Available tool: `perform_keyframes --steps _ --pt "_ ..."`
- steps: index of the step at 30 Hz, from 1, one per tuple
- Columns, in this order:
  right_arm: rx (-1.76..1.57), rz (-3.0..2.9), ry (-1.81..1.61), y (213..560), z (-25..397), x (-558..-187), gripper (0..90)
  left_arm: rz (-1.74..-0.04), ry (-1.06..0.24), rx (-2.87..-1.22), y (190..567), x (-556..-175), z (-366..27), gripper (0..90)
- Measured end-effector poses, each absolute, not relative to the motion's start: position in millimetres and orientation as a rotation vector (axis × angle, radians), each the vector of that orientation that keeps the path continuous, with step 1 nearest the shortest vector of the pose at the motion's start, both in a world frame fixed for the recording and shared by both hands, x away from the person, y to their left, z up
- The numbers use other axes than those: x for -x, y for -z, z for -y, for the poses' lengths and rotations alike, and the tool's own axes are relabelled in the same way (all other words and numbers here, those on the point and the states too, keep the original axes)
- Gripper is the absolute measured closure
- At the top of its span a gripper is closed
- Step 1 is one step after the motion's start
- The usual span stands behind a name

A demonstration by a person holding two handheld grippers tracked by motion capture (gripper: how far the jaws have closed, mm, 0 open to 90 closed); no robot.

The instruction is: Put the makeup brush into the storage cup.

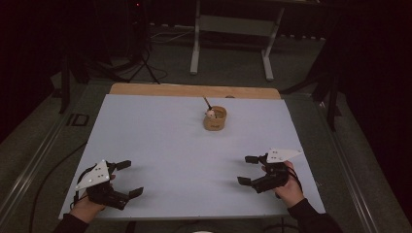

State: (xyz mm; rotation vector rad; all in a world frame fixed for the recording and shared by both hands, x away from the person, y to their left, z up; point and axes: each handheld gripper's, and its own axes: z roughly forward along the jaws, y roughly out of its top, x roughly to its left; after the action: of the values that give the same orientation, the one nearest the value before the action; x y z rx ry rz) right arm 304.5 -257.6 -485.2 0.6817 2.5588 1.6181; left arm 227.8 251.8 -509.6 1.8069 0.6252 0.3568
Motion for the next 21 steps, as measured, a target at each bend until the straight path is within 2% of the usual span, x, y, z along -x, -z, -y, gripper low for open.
perform_keyframes --steps 21 --pt "-0.598 -2.552 -1.653 500.5 280.8 -288.9 11.2 -0.629 -0.357 -1.805 510.0 -227.6 -252.2 0.5"
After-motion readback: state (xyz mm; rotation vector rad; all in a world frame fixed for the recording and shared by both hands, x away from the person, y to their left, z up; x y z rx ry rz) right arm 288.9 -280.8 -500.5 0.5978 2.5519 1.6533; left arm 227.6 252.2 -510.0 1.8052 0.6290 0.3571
